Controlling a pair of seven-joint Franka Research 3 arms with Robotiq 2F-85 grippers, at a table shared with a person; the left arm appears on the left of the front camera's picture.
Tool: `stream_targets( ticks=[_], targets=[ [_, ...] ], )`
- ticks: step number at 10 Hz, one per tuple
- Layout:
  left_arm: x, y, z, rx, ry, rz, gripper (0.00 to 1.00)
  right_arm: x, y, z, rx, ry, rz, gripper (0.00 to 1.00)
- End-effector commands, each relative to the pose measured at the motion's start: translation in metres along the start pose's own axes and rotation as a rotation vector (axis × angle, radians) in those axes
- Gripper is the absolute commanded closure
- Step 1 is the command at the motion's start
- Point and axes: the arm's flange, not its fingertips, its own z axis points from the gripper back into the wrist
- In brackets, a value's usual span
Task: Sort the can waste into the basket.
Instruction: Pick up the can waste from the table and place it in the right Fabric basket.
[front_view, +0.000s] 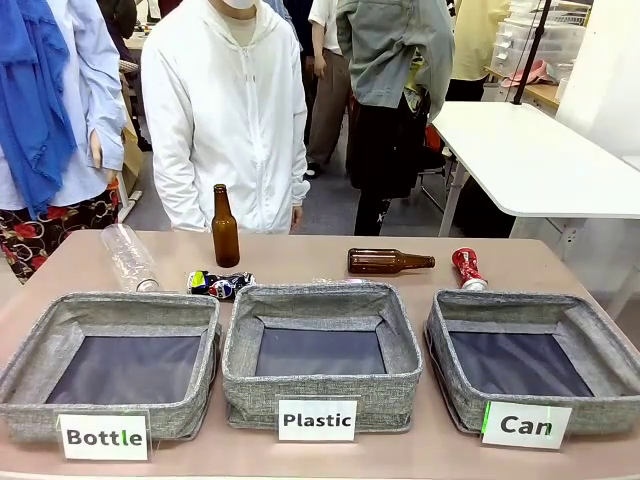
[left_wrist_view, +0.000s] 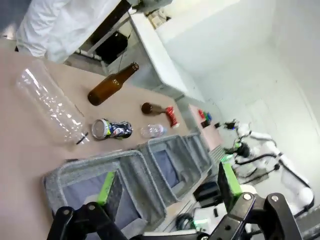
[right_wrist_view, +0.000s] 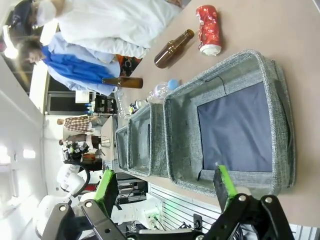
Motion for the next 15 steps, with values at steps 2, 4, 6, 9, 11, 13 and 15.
stream_targets(
  ticks=[2, 4, 6, 9, 11, 13, 15],
  targets=[
    [0.052, -0.035, -0.082, 0.199, 0.263, -0.181, 0.0, 0.003, -0.001, 0.0, 0.023, -0.012, 0.025, 0.0],
    [0.058, -0.059, -0.171, 0.368, 0.463, -0.367, 0.0, 0.003, -0.001, 0.0, 0.023, -0.012, 0.025, 0.0],
    [0.044, -0.073, -0.241, 0.519, 0.549, -0.6, 0.0, 0.003, -0.001, 0.0, 0.023, -0.012, 0.025, 0.0],
    [0.043, -0.09, -0.26, 0.523, 0.455, -0.495, 0.0, 0.003, -0.001, 0.0, 0.023, -0.012, 0.025, 0.0],
    [0.032, -0.086, -0.28, 0.513, 0.534, -0.623, 0.0, 0.003, -0.001, 0.0, 0.023, -0.012, 0.025, 0.0],
    [0.071, -0.055, -0.226, 0.09, 0.708, -0.527, 0.0, 0.003, -0.001, 0.0, 0.023, -0.012, 0.025, 0.0],
    [0.066, -0.043, -0.111, 0.033, 0.492, -0.499, 0.0, 0.003, -0.001, 0.0, 0.023, -0.012, 0.025, 0.0]
  ],
)
